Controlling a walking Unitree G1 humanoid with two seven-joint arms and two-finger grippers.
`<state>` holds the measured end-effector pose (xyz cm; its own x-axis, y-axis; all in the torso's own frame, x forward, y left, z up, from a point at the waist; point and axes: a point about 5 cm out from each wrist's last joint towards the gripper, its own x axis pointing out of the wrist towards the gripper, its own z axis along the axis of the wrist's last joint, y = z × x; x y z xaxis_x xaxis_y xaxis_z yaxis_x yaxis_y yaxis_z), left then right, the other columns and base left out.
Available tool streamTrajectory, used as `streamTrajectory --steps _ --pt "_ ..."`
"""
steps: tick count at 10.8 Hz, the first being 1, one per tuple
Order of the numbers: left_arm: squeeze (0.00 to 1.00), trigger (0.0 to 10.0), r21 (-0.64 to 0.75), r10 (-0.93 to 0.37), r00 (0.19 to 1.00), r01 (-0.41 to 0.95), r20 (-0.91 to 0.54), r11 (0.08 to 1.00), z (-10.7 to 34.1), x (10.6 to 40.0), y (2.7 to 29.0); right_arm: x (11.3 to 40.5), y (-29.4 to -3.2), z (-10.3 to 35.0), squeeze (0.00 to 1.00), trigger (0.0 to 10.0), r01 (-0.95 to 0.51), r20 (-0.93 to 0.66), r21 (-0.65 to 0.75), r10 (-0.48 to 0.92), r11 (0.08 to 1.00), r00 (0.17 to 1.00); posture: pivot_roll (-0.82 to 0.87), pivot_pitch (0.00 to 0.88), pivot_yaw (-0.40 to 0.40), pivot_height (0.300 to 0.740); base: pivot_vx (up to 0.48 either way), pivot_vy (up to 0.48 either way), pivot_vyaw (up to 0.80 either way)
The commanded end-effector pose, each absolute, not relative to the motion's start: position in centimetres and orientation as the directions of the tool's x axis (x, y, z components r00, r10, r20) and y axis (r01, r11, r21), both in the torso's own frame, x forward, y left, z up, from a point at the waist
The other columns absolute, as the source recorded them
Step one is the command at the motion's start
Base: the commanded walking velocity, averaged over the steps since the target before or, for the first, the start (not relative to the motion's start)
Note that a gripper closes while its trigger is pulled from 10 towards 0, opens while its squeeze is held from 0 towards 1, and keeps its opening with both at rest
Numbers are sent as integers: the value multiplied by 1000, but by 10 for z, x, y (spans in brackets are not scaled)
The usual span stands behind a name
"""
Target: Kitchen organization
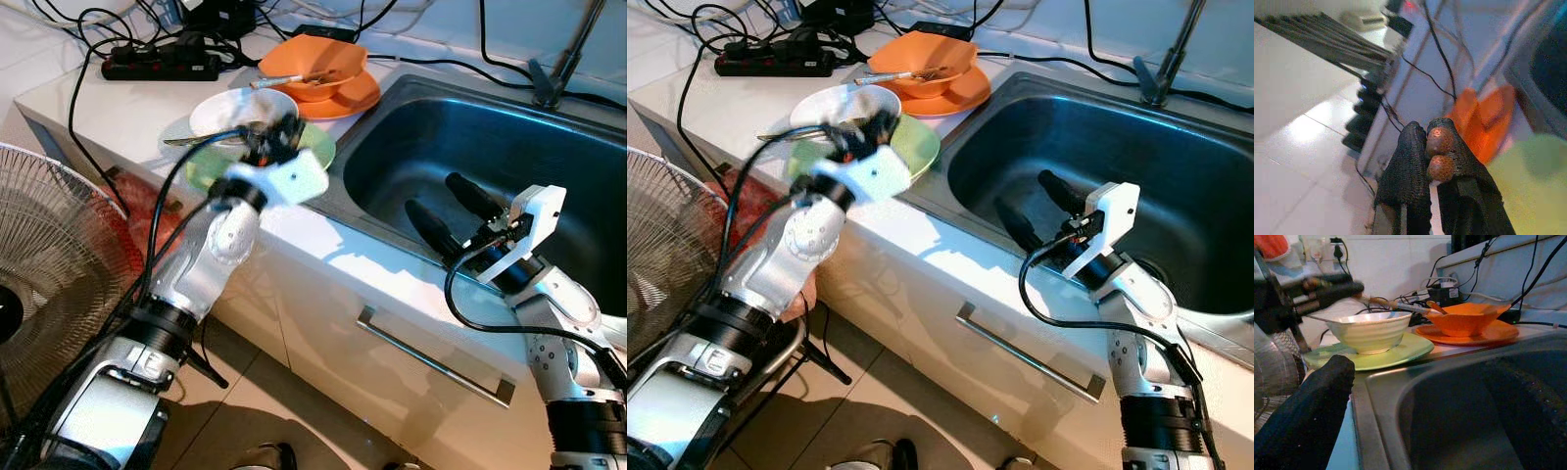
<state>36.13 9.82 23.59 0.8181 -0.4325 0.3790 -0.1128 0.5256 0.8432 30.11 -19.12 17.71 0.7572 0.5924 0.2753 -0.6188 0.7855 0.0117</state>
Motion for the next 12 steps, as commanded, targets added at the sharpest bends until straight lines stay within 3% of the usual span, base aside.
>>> streamTrajectory --steps 1,6,7,9,12 --pt "0 10000 829 -429 791 -166 435 534 252 360 97 301 -188 169 0 10000 -623 262 40 594 781 761 29 104 88 740 0 0 0" --pt "0 10000 780 -485 696 -176 530 600 275 347 73 301 -187 168 0 10000 -626 266 42 595 779 759 26 88 94 740 0 0 0" --pt "0 10000 758 -504 690 -101 520 645 272 347 67 301 -187 168 0 10000 -626 266 42 595 778 758 21 86 95 740 0 0 0" --pt "0 10000 590 -558 698 237 449 772 262 348 51 300 -188 169 0 10000 -623 271 38 592 781 759 12 85 97 740 0 0 0" --pt "0 10000 452 -616 664 435 423 779 260 344 33 299 -187 168 0 10000 -623 271 43 591 781 760 11 89 100 740 0 0 0"
